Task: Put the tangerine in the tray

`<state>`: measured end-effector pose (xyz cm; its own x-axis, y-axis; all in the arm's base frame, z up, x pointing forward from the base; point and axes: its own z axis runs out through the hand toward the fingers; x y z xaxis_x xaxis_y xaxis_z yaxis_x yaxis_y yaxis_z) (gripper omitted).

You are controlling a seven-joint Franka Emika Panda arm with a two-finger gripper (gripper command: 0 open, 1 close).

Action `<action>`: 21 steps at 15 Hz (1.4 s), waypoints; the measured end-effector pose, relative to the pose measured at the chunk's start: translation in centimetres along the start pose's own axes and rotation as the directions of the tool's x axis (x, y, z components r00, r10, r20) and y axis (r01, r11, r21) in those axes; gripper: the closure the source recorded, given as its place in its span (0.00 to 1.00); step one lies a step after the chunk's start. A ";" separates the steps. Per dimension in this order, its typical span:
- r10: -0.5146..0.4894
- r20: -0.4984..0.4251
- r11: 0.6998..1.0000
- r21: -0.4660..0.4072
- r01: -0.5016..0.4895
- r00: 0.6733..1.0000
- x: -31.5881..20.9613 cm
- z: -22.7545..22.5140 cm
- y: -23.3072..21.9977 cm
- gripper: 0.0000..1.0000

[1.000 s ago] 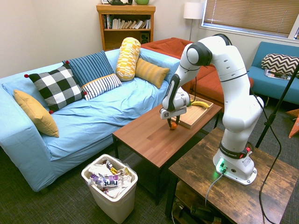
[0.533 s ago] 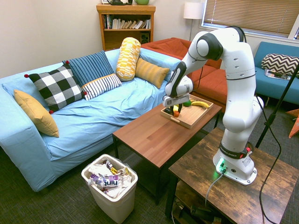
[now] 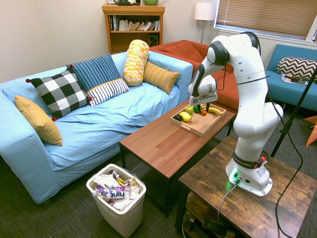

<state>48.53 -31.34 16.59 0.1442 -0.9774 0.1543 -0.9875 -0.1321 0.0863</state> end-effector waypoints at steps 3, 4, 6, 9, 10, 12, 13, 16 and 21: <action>0.036 0.021 0.999 -0.016 -0.036 0.999 0.3 3.6 -1.2 1.00; 0.044 0.025 0.999 -0.022 -0.043 0.999 0.4 4.5 -1.4 1.00; 0.051 0.035 0.998 -0.029 -0.050 0.998 0.3 5.9 -1.7 1.00; 0.043 0.036 0.999 -0.022 -0.042 0.998 0.9 5.9 -1.6 0.00; 0.035 0.037 0.999 -0.020 -0.035 0.999 0.9 5.9 -1.6 0.00; 0.024 0.042 1.000 -0.016 -0.023 0.999 1.0 5.9 -1.5 0.00; 0.020 0.044 1.000 -0.014 -0.019 0.999 1.1 5.9 -1.5 0.00; 0.006 0.047 1.000 -0.004 -0.006 0.999 1.3 5.6 -1.5 0.00; -0.016 0.038 0.998 0.059 0.014 0.999 2.5 1.1 -2.1 0.00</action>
